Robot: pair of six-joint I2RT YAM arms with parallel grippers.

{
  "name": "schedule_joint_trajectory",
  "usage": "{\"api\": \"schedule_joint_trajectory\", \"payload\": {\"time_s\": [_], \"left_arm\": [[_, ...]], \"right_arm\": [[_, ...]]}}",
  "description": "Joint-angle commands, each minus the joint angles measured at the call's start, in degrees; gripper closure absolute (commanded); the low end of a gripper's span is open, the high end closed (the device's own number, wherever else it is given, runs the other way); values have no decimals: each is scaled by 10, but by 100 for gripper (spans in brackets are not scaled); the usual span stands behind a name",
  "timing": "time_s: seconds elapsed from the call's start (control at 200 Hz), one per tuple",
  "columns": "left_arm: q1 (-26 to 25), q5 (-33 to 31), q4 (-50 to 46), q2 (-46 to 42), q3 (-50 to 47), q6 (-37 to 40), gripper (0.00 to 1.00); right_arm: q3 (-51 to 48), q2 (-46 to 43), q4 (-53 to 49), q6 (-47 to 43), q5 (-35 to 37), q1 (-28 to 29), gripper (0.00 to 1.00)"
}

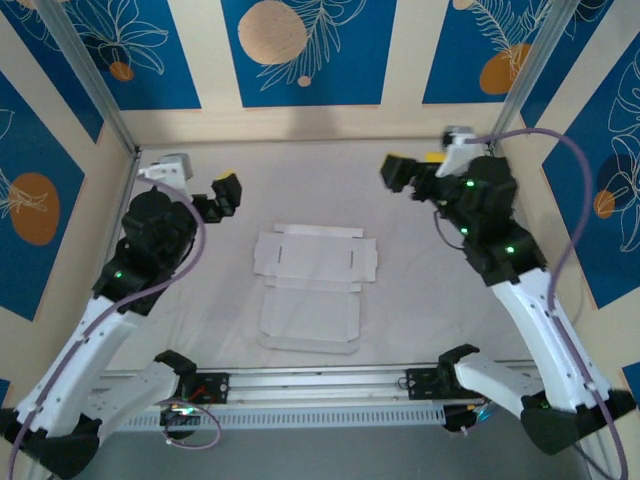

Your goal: Fold the paper box

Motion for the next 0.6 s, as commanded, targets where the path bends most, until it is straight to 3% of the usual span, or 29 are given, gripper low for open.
{"api": "schedule_joint_trajectory", "payload": {"time_s": [0.0, 0.065, 0.13, 0.21, 0.265, 0.355, 0.44, 0.595], "left_arm": [[0, 58, -155, -19, -16, -113, 0], [0, 135, -177, -5, -18, -154, 0], [-1, 205, -197, 15, -32, -180, 0], [-2, 306, -143, 20, -93, -201, 3], [-3, 346, -102, 27, -129, -220, 10], [-6, 380, -61, 56, -166, -240, 23], [-19, 408, -9, 85, -191, -265, 36], [-61, 409, 28, 158, -207, -266, 62]], "right_arm": [[-53, -21, -33, 84, -155, -74, 1], [-25, 7, -67, 27, -194, -64, 1], [-12, 37, -90, -16, -139, -17, 1], [-17, 70, -89, -89, -179, 8, 1], [14, 122, -136, -155, -197, 24, 2], [62, 209, -197, -231, -188, 47, 6], [68, 267, -192, -263, -184, 45, 16], [100, 388, -209, -345, -187, 47, 19]]}}
